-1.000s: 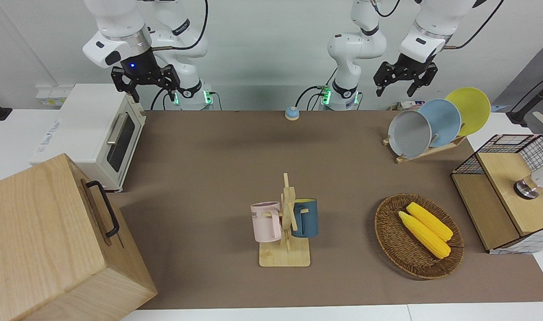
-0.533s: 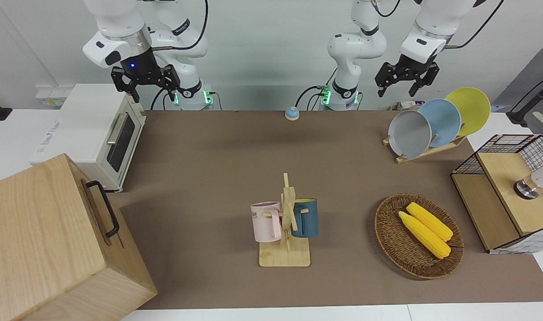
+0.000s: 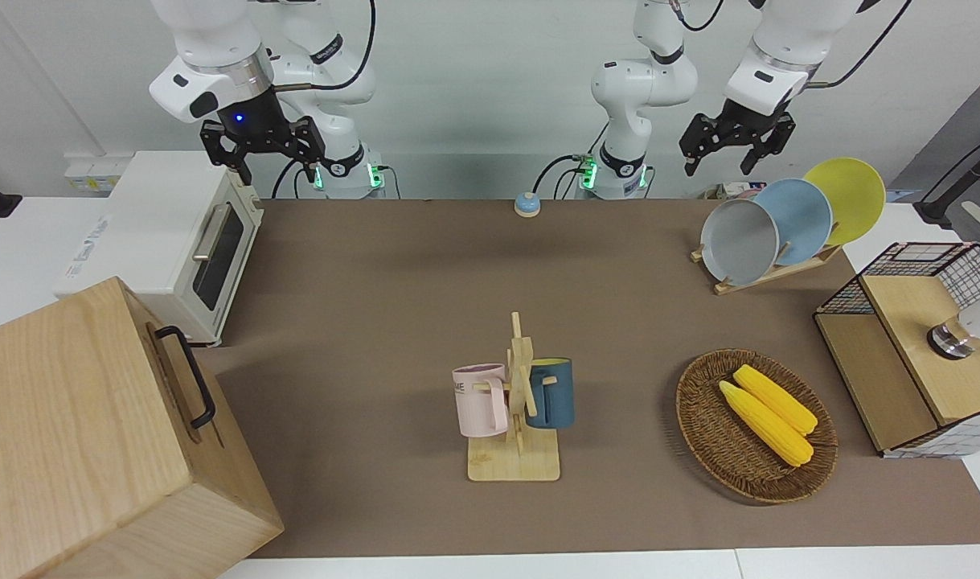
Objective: Pick gray plate from low plate rack and place it on table with left arm
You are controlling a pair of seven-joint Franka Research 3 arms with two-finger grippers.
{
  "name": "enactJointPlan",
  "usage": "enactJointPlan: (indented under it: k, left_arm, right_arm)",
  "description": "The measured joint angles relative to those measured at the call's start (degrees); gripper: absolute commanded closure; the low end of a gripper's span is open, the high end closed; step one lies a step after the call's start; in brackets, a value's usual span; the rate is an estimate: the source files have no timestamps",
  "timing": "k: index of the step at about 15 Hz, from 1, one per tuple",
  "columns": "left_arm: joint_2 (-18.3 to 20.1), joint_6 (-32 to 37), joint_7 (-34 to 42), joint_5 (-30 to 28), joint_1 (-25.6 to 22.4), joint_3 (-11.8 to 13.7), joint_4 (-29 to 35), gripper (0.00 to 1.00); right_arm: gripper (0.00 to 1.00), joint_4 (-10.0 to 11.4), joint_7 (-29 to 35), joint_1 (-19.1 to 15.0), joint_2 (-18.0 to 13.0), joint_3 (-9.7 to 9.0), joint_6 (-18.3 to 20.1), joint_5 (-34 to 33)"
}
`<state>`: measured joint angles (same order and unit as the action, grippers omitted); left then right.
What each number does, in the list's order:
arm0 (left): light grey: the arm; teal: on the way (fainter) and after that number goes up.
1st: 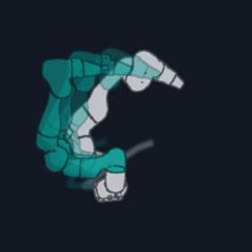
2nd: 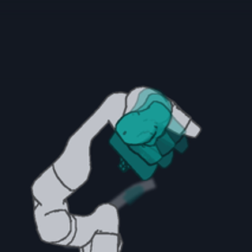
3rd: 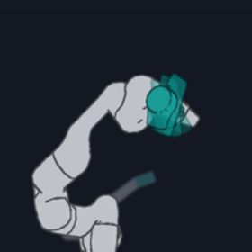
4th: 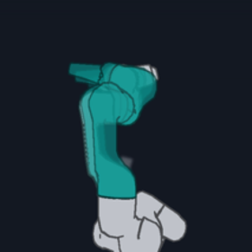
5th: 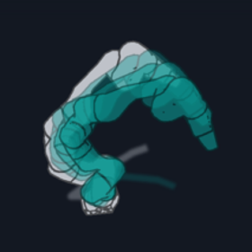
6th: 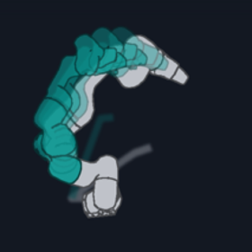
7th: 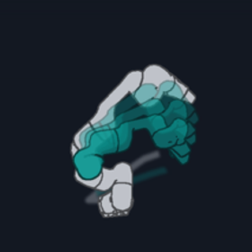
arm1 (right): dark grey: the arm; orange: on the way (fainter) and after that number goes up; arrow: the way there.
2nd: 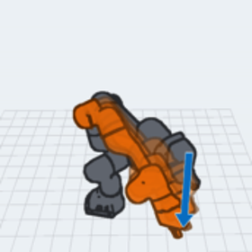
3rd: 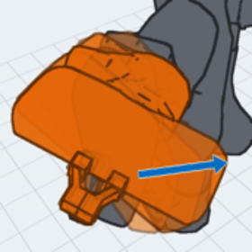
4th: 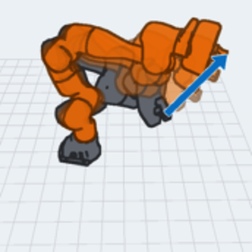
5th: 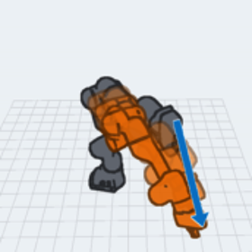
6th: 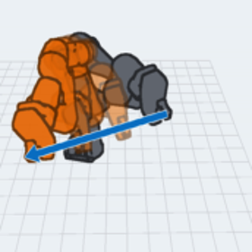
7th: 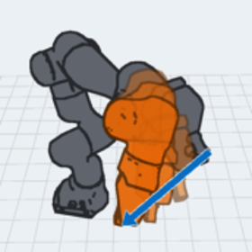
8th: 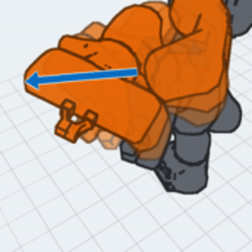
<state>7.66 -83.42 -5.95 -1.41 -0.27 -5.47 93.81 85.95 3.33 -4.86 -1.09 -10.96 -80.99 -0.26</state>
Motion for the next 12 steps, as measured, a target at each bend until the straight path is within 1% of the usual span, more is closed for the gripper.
enactJointPlan:
  k: [2, 4, 6, 12]
  left_arm:
    - [0.05, 0.0, 0.1, 0.1, -1.53, 0.27, 0.0, 0.0]
    - [0.18, 0.0, 0.56, 0.15, -3.15, 1.12, -0.01, 0.0]
    - [0.3, 0.0, 1.93, 1.35, -3.9, 2.49, -0.01, 0.0]
    - [0.49, -0.06, 5.5, 5.34, -3.97, 6.77, 0.39, 0.0]
  right_arm:
    - [0.011, 0.0, 0.0, 0.0, 0.0, 0.0, 0.0, 0.0]
    - [0.011, 0.0, 0.0, 0.0, 0.0, 0.0, 0.0, 0.0]
    - [0.011, 0.0, 0.0, 0.0, 0.0, 0.0, 0.0, 0.0]
    - [0.013, 0.0, 0.0, 0.0, 0.0, 0.0, 0.0, 0.0]
